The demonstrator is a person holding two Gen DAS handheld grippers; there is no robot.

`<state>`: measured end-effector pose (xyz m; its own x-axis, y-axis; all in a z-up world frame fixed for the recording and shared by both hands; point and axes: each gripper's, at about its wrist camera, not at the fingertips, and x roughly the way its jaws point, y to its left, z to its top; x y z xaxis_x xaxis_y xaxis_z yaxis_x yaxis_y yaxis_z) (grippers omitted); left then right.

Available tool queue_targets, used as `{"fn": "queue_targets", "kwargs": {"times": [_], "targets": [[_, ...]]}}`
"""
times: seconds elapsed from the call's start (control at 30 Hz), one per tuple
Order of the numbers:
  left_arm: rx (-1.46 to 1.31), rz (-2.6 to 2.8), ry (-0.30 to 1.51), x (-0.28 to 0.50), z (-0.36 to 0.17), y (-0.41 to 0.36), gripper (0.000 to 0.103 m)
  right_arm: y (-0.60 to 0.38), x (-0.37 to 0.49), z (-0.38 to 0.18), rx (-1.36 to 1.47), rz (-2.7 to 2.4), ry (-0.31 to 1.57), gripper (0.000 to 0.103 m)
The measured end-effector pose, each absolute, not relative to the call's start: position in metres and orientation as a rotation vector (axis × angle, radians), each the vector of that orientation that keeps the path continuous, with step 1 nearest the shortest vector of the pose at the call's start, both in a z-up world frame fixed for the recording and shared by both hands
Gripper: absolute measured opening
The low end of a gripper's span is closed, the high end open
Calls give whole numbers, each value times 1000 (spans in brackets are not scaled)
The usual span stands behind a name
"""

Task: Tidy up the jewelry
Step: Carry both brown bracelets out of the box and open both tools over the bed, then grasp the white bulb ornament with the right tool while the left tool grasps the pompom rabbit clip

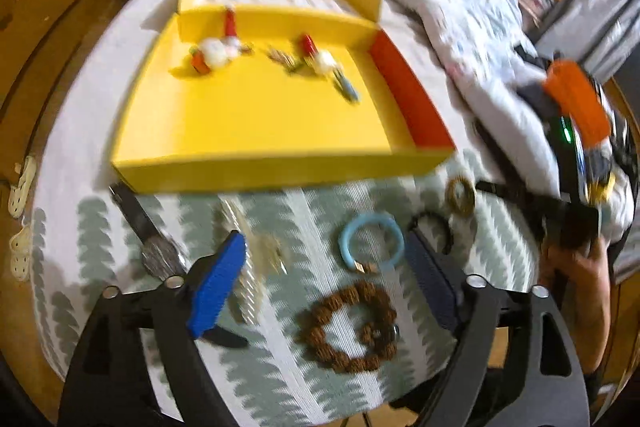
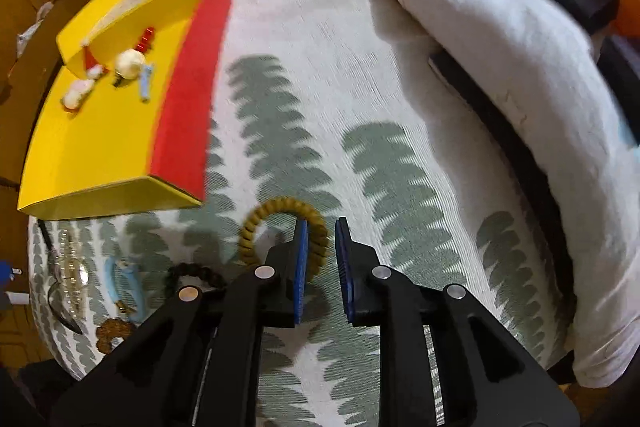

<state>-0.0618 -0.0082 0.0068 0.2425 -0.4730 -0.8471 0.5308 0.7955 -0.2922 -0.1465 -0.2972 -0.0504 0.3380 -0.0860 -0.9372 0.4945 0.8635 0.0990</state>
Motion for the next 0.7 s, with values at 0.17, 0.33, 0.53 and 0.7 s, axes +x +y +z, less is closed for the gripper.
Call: {"fn": "queue_targets", "kwargs": {"times": [0.17, 0.33, 0.53, 0.7], "targets": [[-53, -642, 1158, -9, 13, 6, 87, -278, -136, -20, 312, -393, 1090, 57], [-86, -584, 1171, 51, 9, 4, 87, -256, -109, 10, 280, -318, 949, 59], [-108, -573, 1208, 97, -11, -6, 87, -228, -51, 19, 276, -168, 901, 59], [-78, -549, 1231, 122, -27, -23, 87, -208, -3, 4, 279, -97, 928, 59]]}}
